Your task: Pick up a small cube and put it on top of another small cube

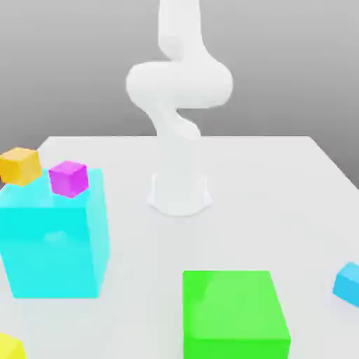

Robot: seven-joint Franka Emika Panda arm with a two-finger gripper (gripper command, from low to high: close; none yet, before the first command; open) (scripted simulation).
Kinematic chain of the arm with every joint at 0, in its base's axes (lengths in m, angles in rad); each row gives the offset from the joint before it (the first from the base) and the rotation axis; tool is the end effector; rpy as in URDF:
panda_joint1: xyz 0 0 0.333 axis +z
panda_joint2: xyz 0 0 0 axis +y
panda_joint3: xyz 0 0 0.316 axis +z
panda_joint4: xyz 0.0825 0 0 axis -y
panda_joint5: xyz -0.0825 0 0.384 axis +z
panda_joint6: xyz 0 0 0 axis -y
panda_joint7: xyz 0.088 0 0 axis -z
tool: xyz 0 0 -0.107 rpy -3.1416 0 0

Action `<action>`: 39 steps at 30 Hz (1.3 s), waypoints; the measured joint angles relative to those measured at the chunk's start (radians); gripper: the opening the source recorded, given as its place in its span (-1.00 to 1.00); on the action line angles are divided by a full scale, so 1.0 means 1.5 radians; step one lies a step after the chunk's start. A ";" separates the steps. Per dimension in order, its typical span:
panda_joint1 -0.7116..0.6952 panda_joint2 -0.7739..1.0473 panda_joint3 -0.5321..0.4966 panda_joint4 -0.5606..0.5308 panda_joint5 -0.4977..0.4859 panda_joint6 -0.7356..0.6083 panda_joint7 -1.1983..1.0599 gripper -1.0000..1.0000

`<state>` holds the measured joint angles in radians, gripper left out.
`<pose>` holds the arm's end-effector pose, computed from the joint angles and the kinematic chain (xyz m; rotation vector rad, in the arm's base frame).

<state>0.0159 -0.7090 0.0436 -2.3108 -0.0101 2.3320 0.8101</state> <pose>0.3794 0.0282 0.6758 -2.5239 0.9878 -0.9628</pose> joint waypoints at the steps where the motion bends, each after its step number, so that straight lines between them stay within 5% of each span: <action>1: 0.005 0.026 0.013 -0.003 -0.003 0.009 0.003 0.00; 19: 0.122 0.463 0.212 -0.055 -0.115 0.163 0.098 0.00; 27: 0.209 0.658 0.238 -0.075 -0.172 0.233 0.145 0.00; 31: 0.263 0.755 0.181 -0.057 -0.238 0.299 0.195 0.00; 32: 0.274 0.774 0.168 -0.052 -0.253 0.313 0.206 -1.00; 39: 0.275 0.777 0.167 -0.052 -0.256 0.315 0.208 -1.00</action>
<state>0.4285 0.4561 0.2934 -2.3883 -0.3940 2.8052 1.1228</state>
